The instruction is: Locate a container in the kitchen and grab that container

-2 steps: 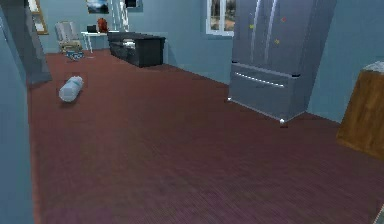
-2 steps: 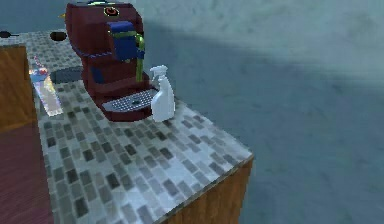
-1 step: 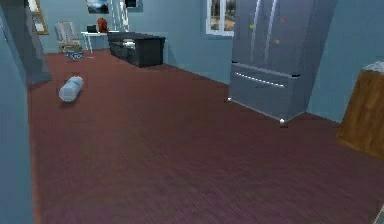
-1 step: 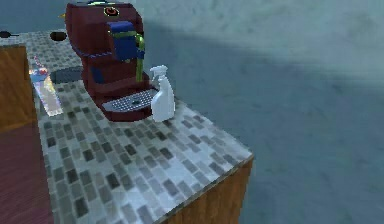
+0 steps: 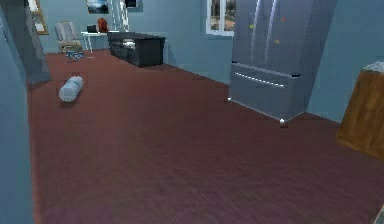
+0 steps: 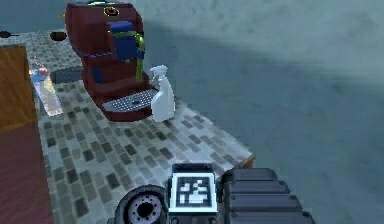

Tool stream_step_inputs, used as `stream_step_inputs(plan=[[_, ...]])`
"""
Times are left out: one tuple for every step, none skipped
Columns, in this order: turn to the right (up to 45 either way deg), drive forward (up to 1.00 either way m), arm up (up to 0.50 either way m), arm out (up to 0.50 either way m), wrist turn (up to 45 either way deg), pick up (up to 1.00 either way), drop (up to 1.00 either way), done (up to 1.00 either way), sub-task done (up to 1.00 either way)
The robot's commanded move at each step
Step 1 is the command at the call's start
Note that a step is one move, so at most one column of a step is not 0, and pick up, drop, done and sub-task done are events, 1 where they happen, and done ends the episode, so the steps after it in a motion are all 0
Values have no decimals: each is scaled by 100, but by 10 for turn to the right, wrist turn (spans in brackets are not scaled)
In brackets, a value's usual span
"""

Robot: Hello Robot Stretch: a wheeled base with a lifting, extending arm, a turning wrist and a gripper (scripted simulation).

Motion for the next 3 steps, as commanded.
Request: stream_step_inputs(plan=[[0,0,0,44,0,0,0,0,0],[0,0,0,0,450,0,0,0,0],[0,0,0,0,450,0,0,0,0]])
